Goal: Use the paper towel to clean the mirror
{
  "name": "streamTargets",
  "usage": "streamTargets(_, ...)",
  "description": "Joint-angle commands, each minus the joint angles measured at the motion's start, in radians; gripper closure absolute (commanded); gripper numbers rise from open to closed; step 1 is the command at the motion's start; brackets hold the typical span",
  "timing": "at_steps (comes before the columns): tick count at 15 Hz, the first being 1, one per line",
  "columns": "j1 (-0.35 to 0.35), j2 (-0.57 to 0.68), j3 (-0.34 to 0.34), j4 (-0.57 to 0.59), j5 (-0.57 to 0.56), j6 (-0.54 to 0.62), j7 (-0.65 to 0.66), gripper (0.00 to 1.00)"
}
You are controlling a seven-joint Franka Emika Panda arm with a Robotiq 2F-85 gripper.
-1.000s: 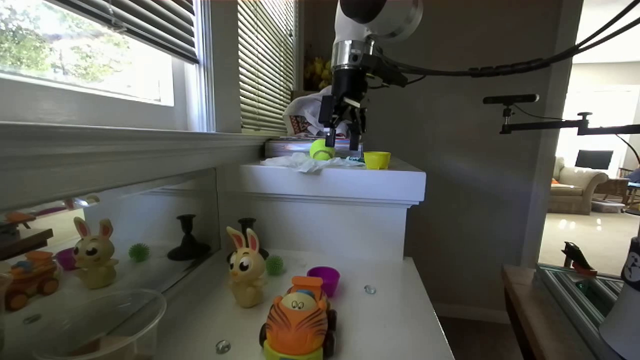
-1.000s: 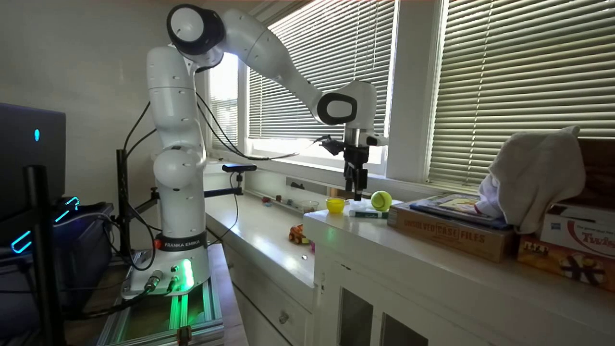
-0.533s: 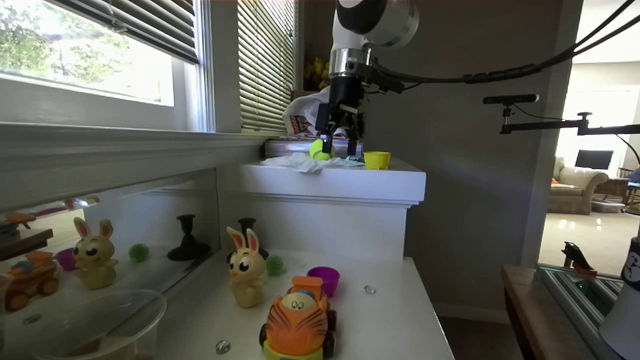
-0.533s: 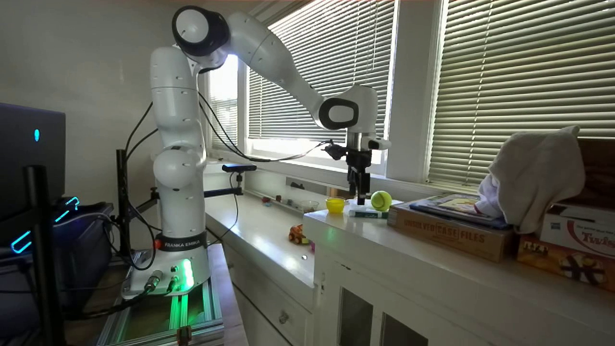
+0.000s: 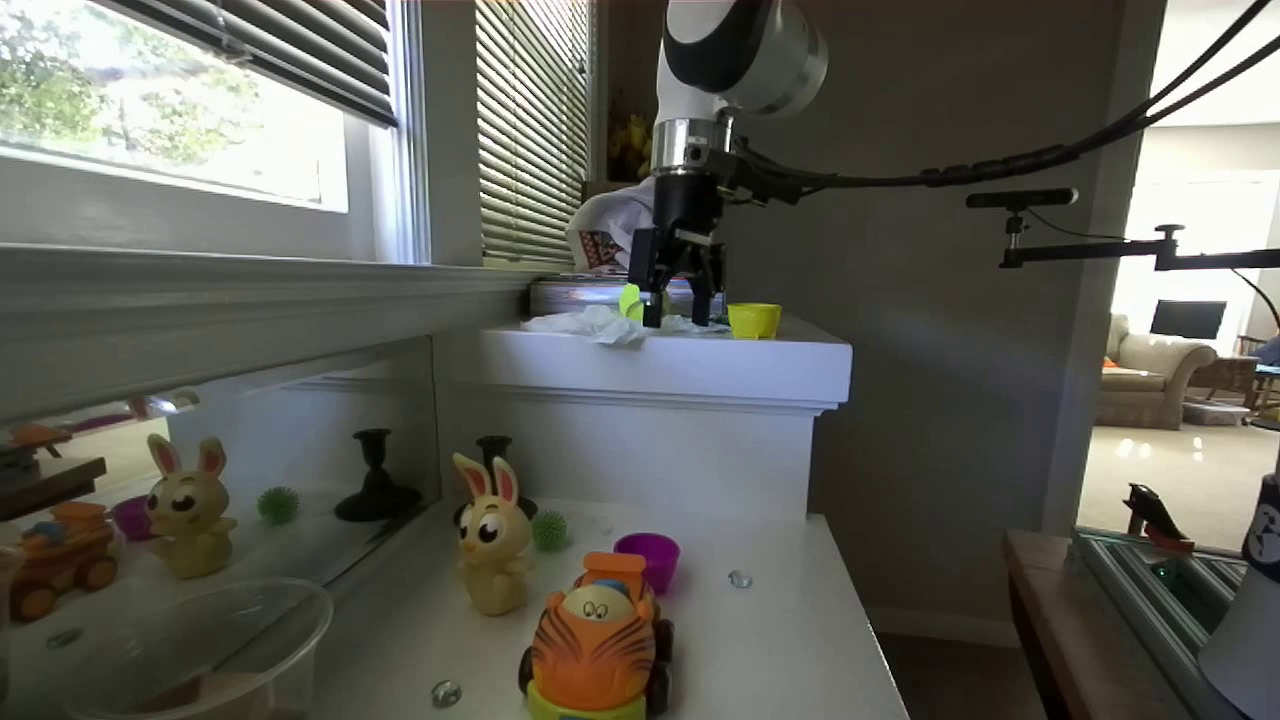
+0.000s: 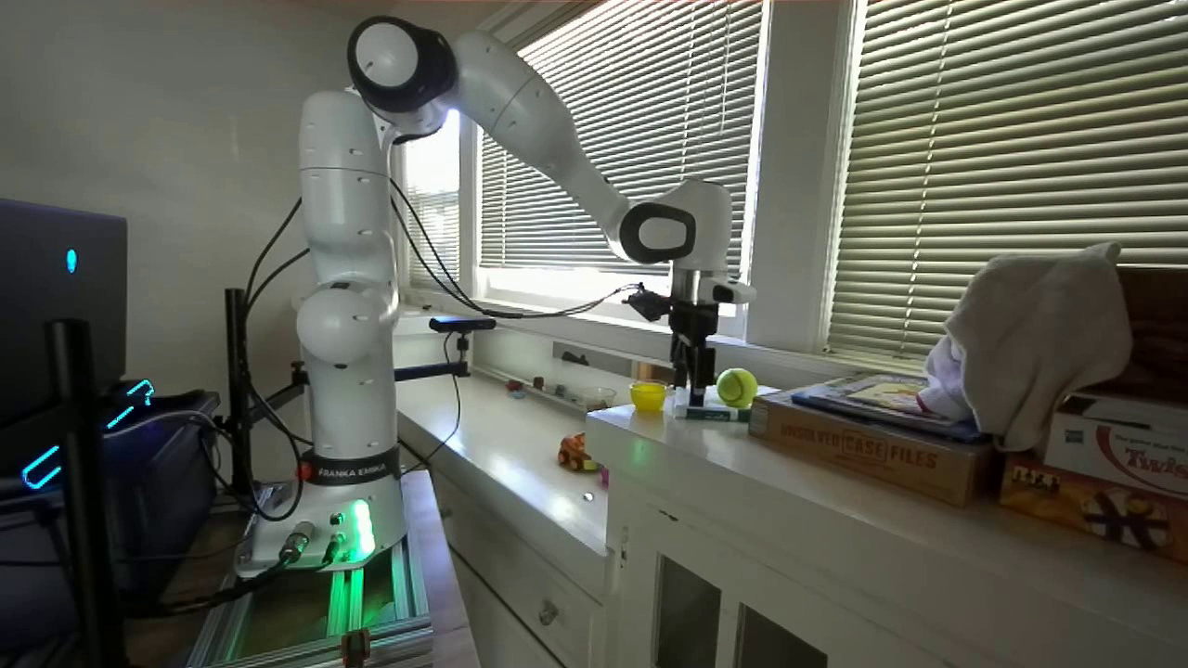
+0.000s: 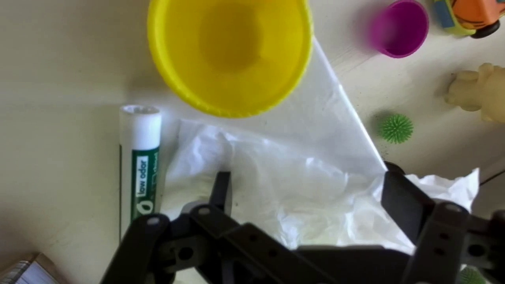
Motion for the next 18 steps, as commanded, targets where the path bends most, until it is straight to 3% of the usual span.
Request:
streamTargets(1, 0.005, 0.018, 0.003, 0.018, -0.050, -0.004, 0.021, 0.34)
streamTargets(10, 0.007, 0.015, 0.005, 0.042, -0.066, -0.017, 0.014, 0.98)
streamTargets(18, 0.008, -0.006, 0.005, 0.094, -0.055, -0.079, 0.016, 1.00)
